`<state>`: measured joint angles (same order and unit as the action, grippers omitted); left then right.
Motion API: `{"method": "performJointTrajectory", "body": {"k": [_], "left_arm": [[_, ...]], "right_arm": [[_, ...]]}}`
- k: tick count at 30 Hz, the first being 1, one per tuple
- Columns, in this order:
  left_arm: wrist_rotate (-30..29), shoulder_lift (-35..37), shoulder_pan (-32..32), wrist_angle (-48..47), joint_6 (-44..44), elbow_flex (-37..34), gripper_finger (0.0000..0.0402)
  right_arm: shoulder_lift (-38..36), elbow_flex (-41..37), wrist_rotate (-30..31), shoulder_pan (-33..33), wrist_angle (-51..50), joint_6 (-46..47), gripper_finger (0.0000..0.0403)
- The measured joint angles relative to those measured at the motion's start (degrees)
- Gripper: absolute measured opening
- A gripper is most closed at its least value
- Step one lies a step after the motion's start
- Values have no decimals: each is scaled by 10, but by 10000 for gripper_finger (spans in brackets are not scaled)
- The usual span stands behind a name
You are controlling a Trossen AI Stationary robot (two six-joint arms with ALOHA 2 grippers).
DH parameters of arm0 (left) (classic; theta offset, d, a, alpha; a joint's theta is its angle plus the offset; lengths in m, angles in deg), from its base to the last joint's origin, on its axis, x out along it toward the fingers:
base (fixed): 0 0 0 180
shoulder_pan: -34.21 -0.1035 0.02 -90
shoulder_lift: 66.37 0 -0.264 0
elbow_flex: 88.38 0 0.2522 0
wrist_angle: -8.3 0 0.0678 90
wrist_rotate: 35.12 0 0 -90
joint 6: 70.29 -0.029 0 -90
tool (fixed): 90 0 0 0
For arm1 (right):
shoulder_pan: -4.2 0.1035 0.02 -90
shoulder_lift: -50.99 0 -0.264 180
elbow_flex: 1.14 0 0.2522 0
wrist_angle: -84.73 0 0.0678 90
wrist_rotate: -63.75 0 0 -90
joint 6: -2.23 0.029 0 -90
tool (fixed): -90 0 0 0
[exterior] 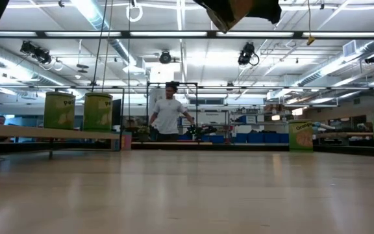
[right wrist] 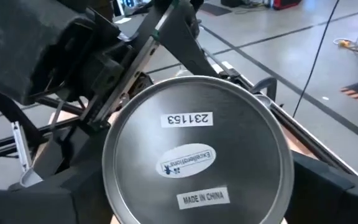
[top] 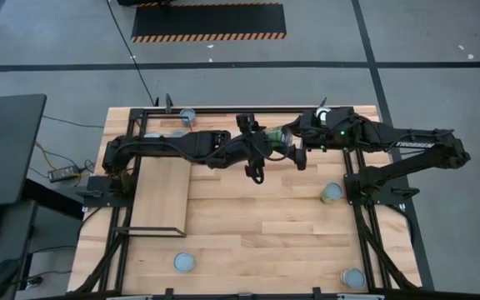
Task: Pick and place cans onto a shelf
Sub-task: Put the top large canned oranges on the shelf
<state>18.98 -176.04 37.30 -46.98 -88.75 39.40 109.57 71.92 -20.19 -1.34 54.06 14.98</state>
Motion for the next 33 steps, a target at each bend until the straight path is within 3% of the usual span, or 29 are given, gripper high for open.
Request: {"method": "performJointTrajectory", "body": {"k": [6,20,25,33], "left_arm": [[29,4,-4,-3,20,0,316],[153,42,-39,-24,93,0,317],[189,45,-50,-34,80,0,318],[207,45,-55,-30,77,0,320]], "right_arm": [[0,0,8,-2,-1,31,319],[0,0,-30,-33,44,142,321],[0,0,-43,-40,41,149,321],[-1,0,-46,-40,34,153,321]]}}
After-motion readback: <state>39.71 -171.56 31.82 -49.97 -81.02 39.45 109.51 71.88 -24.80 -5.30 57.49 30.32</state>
